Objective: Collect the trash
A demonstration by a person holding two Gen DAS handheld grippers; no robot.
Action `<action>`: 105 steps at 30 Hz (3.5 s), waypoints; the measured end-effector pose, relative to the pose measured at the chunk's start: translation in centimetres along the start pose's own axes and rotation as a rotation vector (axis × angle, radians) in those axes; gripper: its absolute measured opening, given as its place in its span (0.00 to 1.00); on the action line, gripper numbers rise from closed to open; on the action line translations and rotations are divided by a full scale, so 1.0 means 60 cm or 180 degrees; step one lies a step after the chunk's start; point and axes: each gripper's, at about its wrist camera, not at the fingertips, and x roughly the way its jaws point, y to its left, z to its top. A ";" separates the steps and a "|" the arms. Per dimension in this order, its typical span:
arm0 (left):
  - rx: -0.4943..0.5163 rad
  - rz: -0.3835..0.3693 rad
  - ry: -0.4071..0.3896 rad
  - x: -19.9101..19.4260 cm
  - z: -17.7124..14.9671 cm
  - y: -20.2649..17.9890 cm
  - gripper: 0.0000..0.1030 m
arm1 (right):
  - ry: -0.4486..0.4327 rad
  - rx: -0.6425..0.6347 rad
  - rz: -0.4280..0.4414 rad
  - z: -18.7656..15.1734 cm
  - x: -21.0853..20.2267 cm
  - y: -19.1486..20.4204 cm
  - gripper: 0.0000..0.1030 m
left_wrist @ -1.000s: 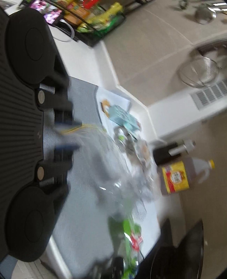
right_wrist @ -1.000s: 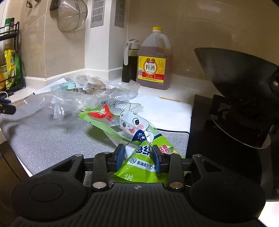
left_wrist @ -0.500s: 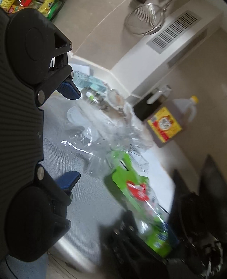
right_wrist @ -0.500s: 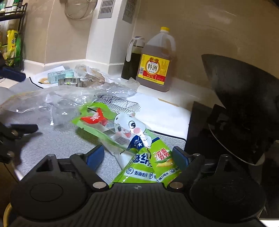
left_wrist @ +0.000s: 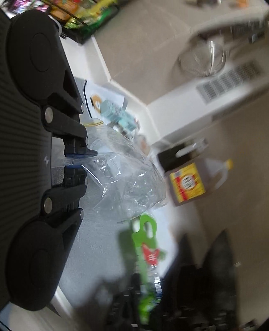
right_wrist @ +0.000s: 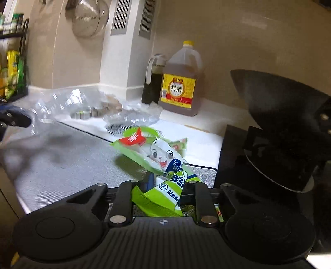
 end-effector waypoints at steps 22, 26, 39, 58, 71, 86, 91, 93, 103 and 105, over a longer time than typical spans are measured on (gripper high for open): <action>-0.1388 0.0436 0.0378 -0.298 -0.156 0.091 0.07 | -0.0615 -0.0154 0.0990 0.008 -0.238 0.094 0.21; -0.1516 0.0473 0.0508 -0.323 -0.196 0.082 0.07 | -0.0551 -0.0230 0.1237 -0.005 -0.270 0.119 0.21; -0.1786 0.0288 0.0868 -0.337 -0.271 0.044 0.07 | -0.0081 -0.0582 0.1521 -0.084 -0.296 0.203 0.21; -0.1849 0.0210 0.0900 -0.329 -0.268 0.050 0.07 | 0.0031 -0.0668 0.1531 -0.089 -0.286 0.216 0.21; -0.1858 0.0187 0.0963 -0.320 -0.270 0.050 0.07 | 0.0083 -0.0654 0.1565 -0.092 -0.282 0.215 0.21; -0.1847 0.0139 0.1013 -0.313 -0.274 0.047 0.07 | 0.0161 -0.0646 0.1605 -0.099 -0.276 0.217 0.21; -0.1830 0.0126 0.1050 -0.306 -0.274 0.046 0.07 | 0.0212 -0.0645 0.1628 -0.100 -0.269 0.218 0.21; -0.1814 0.0130 0.1060 -0.302 -0.272 0.046 0.07 | 0.0223 -0.0637 0.1634 -0.098 -0.263 0.218 0.21; -0.2111 -0.0154 0.1185 -0.261 -0.283 0.065 0.07 | 0.0543 -0.0425 0.1725 -0.096 -0.206 0.220 0.21; -0.2115 -0.0173 0.1244 -0.246 -0.289 0.065 0.07 | 0.0634 -0.0437 0.1731 -0.104 -0.189 0.226 0.21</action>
